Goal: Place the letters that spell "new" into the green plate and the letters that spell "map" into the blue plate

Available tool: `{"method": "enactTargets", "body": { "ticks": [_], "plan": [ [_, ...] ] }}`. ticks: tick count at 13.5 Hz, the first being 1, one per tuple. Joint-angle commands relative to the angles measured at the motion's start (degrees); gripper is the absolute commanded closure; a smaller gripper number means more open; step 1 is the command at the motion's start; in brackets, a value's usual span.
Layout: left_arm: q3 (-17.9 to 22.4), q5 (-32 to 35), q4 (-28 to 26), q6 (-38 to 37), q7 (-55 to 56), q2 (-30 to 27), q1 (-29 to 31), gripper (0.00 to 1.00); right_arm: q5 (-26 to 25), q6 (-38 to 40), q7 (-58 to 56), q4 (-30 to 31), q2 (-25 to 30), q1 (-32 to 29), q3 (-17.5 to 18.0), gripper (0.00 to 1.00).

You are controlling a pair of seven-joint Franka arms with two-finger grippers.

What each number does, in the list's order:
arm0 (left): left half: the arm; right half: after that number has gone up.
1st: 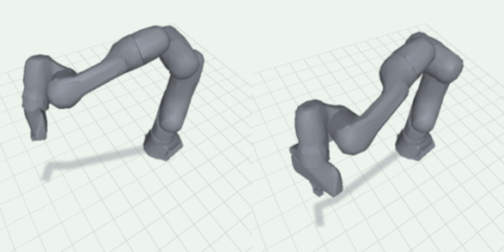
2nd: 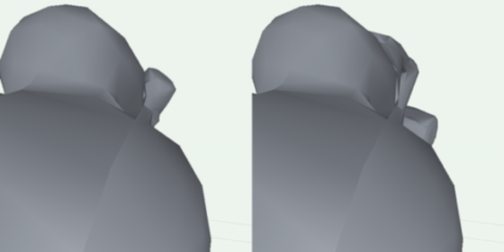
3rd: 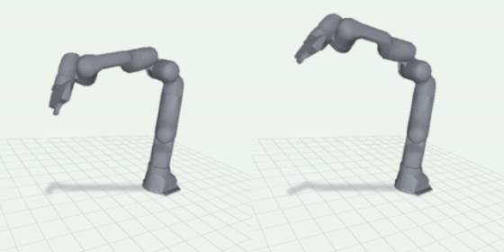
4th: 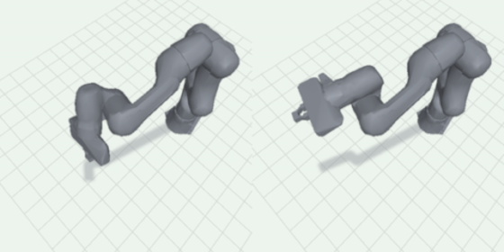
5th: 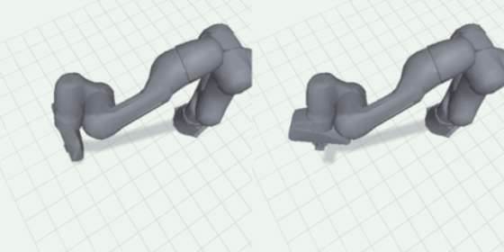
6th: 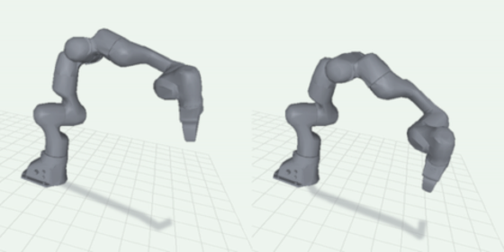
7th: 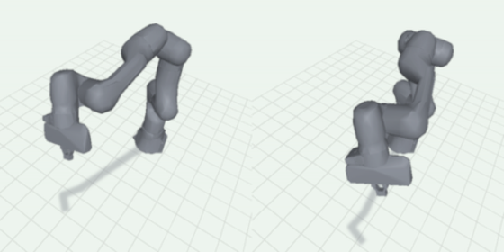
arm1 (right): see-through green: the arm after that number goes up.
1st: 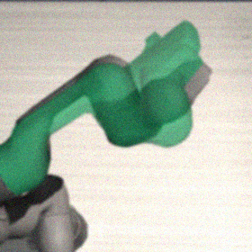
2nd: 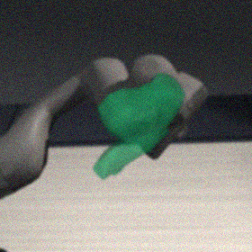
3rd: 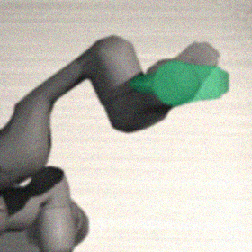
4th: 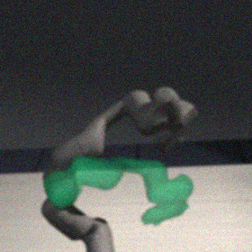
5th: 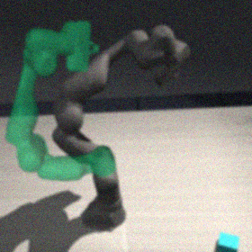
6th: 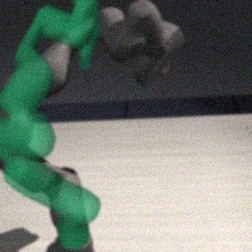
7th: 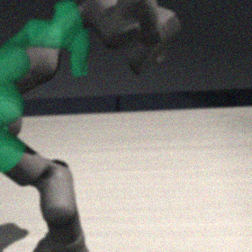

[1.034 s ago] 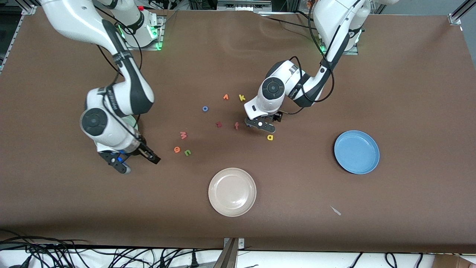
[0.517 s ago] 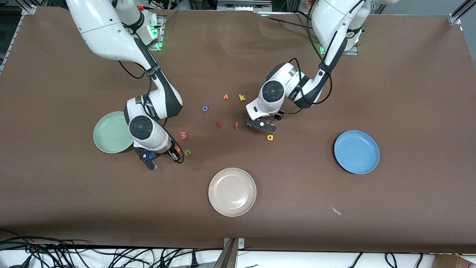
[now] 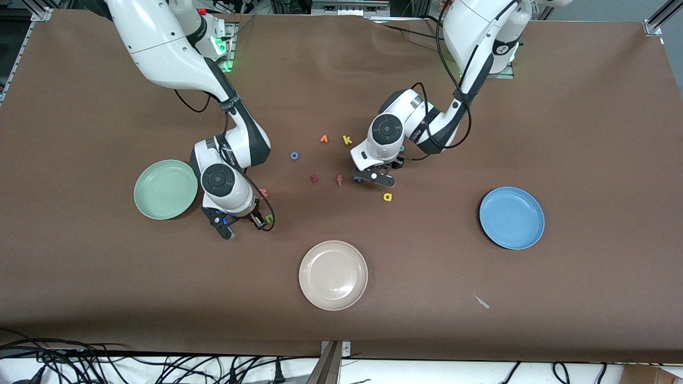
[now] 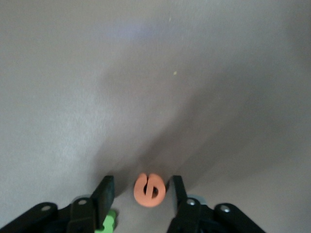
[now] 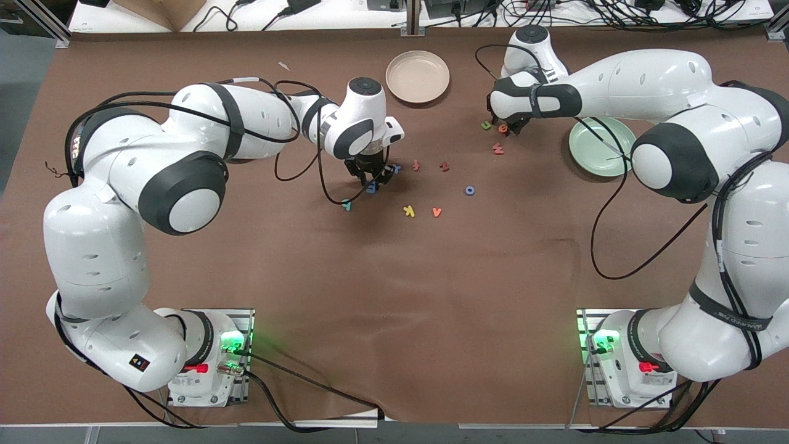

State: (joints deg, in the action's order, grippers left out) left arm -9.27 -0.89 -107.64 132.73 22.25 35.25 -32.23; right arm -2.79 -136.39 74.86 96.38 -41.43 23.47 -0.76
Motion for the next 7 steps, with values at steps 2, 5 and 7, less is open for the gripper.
{"method": "enactTargets", "body": {
  "ticks": [2,5,7],
  "plan": [
    [0.48,1.16,-0.03,-0.01,1.04,0.26,-0.29,1.0,-1.43,-0.81,1.34,0.83,0.21,0.35,-0.65,0.62],
    [0.66,1.16,3.99,-9.64,-2.11,-2.2,2.86,1.0,-1.52,-0.28,1.43,1.01,0.56,0.35,-0.65,0.91],
    [0.66,1.16,8.22,-19.05,-7.72,-3.78,6.99,1.0,-1.69,-0.19,0.21,0.92,1.52,0.43,-0.82,0.91]
  ]
}}
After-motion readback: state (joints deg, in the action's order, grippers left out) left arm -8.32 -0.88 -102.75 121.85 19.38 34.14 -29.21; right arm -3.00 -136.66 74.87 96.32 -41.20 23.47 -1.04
